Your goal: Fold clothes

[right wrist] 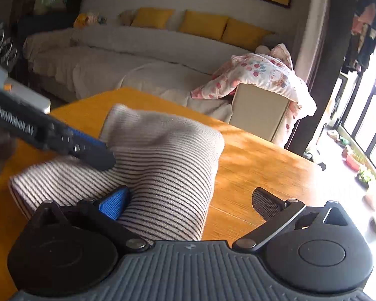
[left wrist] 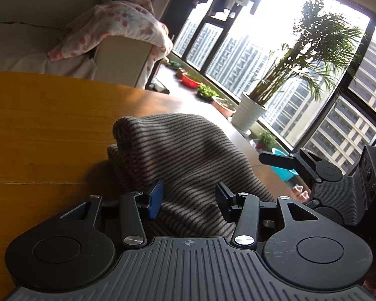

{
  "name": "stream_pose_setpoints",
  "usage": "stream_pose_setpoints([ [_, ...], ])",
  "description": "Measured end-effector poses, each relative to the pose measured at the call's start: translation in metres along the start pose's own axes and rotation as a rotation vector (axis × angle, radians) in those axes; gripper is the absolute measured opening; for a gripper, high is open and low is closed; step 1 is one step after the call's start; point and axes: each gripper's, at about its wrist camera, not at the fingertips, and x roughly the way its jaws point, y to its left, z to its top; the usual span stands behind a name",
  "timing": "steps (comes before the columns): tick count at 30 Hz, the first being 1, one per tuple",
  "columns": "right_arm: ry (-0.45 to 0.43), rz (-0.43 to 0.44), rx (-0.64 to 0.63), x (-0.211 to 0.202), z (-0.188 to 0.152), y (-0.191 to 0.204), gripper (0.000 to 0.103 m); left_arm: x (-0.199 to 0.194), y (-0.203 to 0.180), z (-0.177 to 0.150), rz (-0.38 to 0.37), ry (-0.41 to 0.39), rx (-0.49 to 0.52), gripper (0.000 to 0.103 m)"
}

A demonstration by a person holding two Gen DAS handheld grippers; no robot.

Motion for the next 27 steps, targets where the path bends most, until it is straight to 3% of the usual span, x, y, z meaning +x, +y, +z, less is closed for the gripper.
stream_pose_setpoints([
  [4, 0.069, 0.013, 0.032, -0.012, 0.0, 0.002, 0.103, 0.001, -0.005, -0.001, 0.004, 0.001, 0.006, 0.053],
  [7, 0.128, 0.08, 0.09, -0.024, -0.011, -0.002, 0.103, 0.001, -0.012, -0.004, 0.009, -0.005, 0.024, 0.062],
  [9, 0.149, 0.134, 0.102, -0.03, -0.017, -0.003, 0.103, 0.003, -0.016, -0.006, 0.022, -0.008, 0.05, 0.062],
  [13, 0.065, 0.193, 0.251, -0.039, 0.0, -0.033, 0.103, 0.004, -0.012, -0.005, 0.014, -0.006, 0.038, 0.062],
  [17, -0.009, 0.098, 0.452, -0.017, 0.033, -0.08, 0.103, 0.004, -0.01, -0.005, 0.011, -0.007, 0.031, 0.063],
  [20, 0.018, 0.046, 0.362, 0.024, 0.05, -0.081, 0.103, 0.004, -0.012, -0.007, 0.018, -0.006, 0.043, 0.063],
  [23, 0.126, -0.058, 0.071, 0.076, 0.048, -0.05, 0.103, 0.004, -0.011, -0.006, 0.016, -0.006, 0.041, 0.063],
  [25, 0.115, -0.083, 0.047, 0.091, 0.042, -0.042, 0.103, 0.004, -0.01, -0.005, 0.017, -0.006, 0.036, 0.063],
  [27, 0.148, -0.08, 0.116, 0.094, 0.043, -0.047, 0.103, 0.001, -0.011, -0.003, 0.023, -0.012, 0.022, 0.063],
])
